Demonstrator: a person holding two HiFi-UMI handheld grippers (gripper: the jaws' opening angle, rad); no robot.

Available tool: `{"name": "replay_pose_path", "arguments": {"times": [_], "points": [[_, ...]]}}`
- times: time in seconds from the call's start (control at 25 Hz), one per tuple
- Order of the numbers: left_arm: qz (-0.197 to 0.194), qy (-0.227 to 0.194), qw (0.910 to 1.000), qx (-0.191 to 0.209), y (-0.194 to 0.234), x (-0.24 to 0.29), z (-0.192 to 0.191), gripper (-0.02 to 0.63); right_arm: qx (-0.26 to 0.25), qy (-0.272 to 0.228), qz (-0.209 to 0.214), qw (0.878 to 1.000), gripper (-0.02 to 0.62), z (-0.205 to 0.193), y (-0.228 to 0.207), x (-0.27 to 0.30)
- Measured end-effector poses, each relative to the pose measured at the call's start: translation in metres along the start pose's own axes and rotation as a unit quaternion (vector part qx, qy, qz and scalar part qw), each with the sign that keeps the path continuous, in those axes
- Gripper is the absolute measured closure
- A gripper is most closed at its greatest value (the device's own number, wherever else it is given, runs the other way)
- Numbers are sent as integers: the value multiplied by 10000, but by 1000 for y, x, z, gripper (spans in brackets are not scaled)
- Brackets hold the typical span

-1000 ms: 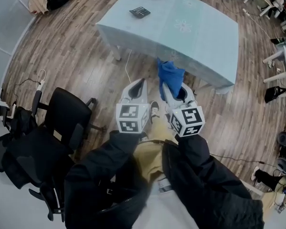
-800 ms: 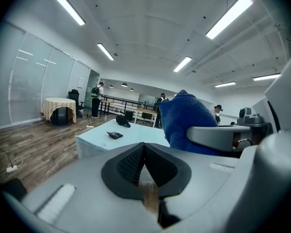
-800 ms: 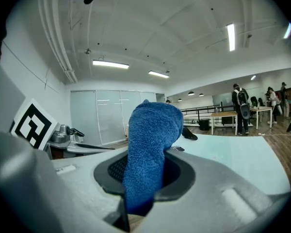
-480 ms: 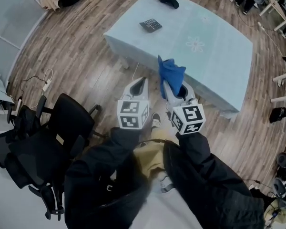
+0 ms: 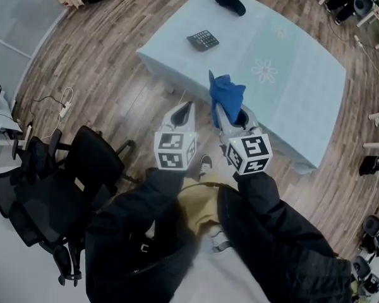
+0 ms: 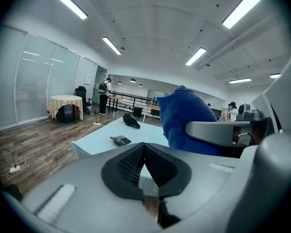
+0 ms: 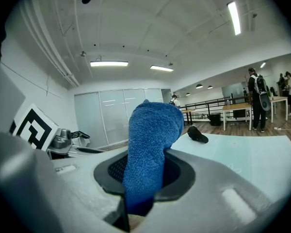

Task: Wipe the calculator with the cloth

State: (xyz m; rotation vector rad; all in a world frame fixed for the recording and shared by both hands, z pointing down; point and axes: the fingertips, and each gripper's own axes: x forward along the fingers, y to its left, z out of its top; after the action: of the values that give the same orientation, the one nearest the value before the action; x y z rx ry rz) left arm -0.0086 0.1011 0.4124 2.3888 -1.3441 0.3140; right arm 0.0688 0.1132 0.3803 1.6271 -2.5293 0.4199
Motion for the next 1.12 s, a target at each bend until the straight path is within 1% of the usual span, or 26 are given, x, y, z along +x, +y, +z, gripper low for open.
{"name": "replay_pose_path", "arguments": {"times": [0.16,0.32,0.44,0.68,0.92,1.12], "points": [[49,23,10000,-53,2,19,7,615,46,73,121,9999,508,0,-10,13],[31,-4,10000,-19,-2,39,18,615,68,79,158,9998,508,6,-24,25],[48,16,10000,-38,1,51,20,615,98,112,153,9998,508,4,-32,33],[-59,-9,10000,-44,17,78,29,615,54,119,101,9999,508,4,-41,59],[-292,-32,9996,-45,28,121,54,615,32,153,-72,9999,506,18,-64,96],[-344,75,9993,-155,60,158,68,615,77,295,-171,9994,506,24,-81,143]]}}
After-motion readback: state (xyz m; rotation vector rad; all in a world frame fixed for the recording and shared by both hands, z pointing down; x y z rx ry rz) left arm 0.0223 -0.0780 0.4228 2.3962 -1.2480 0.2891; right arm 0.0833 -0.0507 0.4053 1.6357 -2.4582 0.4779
